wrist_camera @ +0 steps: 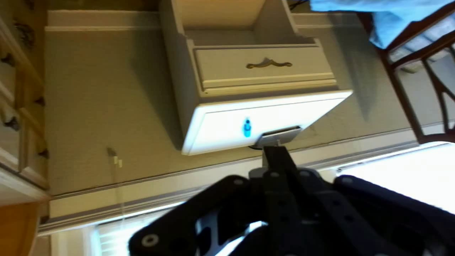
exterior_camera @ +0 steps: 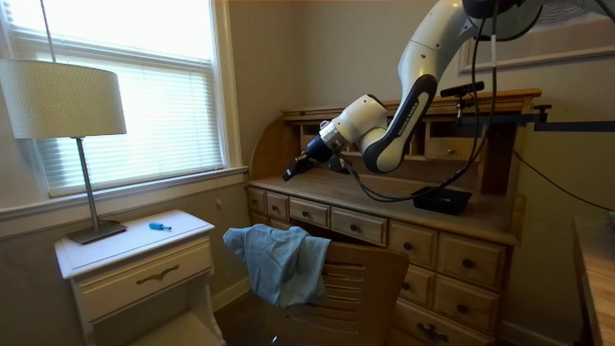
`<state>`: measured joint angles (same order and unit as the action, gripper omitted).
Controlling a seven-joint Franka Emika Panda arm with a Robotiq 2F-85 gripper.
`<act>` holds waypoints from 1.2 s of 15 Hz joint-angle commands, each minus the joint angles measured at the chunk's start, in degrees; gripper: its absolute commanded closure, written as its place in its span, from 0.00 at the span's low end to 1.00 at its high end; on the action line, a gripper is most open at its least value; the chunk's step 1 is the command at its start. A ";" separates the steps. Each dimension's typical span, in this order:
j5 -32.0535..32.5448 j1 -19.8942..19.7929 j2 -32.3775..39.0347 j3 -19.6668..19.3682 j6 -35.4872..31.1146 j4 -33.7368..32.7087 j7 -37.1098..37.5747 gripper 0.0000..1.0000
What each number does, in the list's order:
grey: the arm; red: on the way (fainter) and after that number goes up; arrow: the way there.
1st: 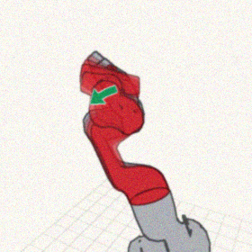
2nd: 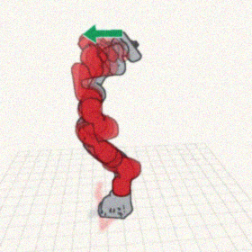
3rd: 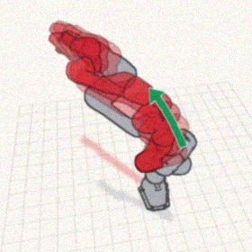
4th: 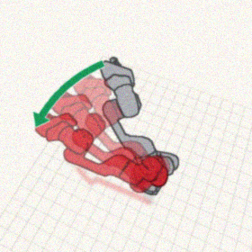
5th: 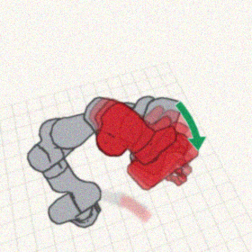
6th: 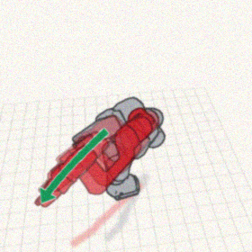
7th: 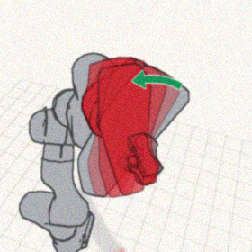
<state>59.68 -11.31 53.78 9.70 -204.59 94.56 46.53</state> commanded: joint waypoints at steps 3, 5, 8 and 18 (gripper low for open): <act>25.09 -14.63 -0.42 14.81 0.45 4.58 13.80 1.00; 30.88 -14.77 -1.44 13.88 0.55 4.30 20.67 1.00; 27.84 -14.47 -0.45 13.07 0.27 3.18 17.64 0.99; 41.01 -13.00 5.24 12.33 -20.67 -0.19 29.94 1.00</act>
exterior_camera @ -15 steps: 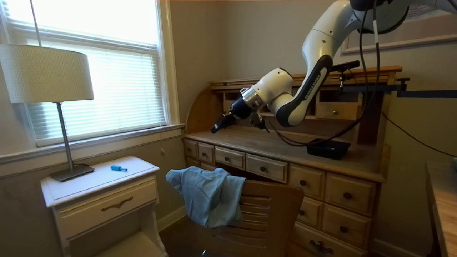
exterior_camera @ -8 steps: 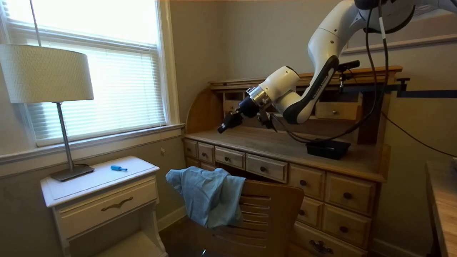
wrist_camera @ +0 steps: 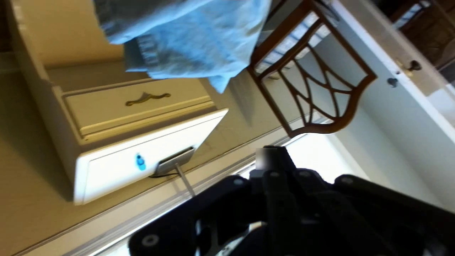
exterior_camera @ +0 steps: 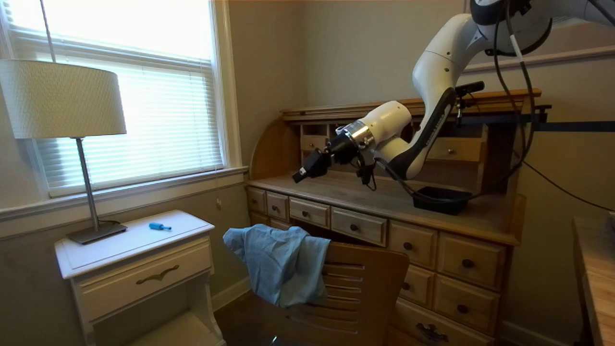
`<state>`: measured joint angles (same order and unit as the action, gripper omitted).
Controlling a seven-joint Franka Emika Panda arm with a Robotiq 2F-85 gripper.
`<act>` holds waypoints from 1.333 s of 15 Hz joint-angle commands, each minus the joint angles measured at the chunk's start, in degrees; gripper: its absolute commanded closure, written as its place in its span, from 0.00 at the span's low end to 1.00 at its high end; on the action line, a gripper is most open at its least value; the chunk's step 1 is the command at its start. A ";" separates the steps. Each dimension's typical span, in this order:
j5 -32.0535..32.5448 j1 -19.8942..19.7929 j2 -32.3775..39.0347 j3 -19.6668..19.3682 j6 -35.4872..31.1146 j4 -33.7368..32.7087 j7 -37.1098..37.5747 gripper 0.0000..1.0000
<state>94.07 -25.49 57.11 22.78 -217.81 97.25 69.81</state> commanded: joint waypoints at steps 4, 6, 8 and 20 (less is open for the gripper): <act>9.18 2.18 1.33 -2.51 -11.14 -3.80 12.67 1.00; 12.20 3.41 1.30 -4.24 -13.74 -4.63 18.02 1.00; 8.40 10.87 -0.31 -13.85 -21.10 -4.96 20.82 1.00; 11.57 25.81 -0.59 -35.42 -14.33 -7.38 42.81 1.00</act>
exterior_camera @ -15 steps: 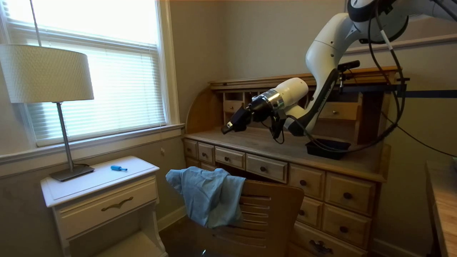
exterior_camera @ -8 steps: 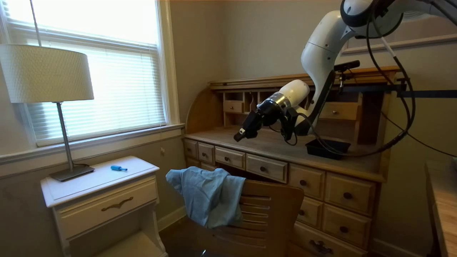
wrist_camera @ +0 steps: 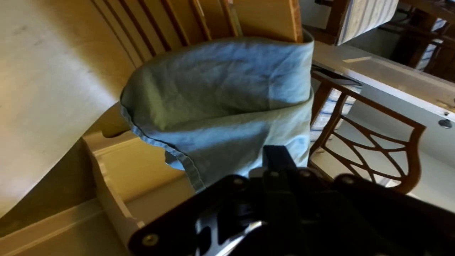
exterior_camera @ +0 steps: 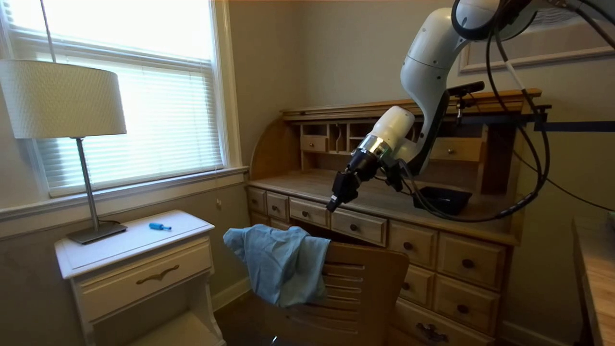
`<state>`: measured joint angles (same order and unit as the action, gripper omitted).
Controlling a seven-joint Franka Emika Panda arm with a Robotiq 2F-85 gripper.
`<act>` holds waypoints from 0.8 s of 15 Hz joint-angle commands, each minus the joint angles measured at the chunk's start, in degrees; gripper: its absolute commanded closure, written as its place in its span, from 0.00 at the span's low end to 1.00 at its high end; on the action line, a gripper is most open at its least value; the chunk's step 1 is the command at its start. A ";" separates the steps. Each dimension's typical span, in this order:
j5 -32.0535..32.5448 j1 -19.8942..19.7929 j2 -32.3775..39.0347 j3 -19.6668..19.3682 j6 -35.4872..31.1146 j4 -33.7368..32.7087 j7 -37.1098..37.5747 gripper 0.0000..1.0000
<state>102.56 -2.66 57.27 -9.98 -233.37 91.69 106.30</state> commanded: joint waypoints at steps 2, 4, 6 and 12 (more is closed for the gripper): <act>0.78 2.26 -0.01 -1.55 1.68 -3.87 1.93 1.00; -2.70 0.88 1.08 0.58 2.47 -6.57 -3.51 1.00; -6.54 -0.59 2.68 3.10 2.37 -9.42 -9.11 1.00; -20.01 -2.77 4.45 9.92 -0.97 -9.11 -28.78 0.45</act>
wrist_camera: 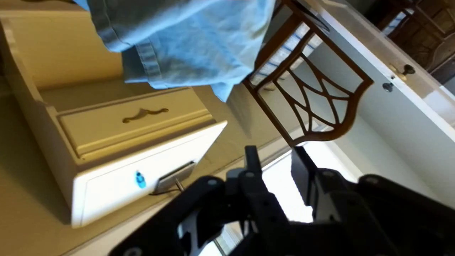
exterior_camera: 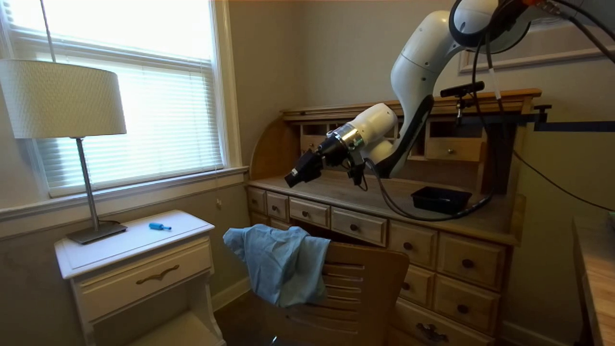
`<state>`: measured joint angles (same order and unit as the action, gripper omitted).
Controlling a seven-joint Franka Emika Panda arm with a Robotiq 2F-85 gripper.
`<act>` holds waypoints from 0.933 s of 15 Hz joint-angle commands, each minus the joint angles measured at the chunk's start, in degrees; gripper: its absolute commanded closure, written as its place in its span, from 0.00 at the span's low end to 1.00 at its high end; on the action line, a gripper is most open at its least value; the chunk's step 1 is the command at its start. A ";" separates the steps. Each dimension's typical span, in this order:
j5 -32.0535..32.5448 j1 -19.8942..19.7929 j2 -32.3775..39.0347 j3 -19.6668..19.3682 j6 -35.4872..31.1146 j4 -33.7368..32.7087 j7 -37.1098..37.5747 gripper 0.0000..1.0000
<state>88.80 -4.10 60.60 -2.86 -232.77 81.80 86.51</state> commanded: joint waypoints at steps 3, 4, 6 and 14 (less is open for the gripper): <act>-9.37 -0.73 2.17 3.63 -2.93 1.06 -14.93 0.48; -9.42 -0.56 2.58 3.76 -3.51 0.88 -15.68 0.70; -8.92 -0.37 3.59 4.04 -5.17 0.24 -16.18 0.78; 6.01 -5.18 8.96 12.56 -9.84 -4.56 -8.77 0.56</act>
<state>86.74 -6.38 66.11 4.86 -241.51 81.35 72.58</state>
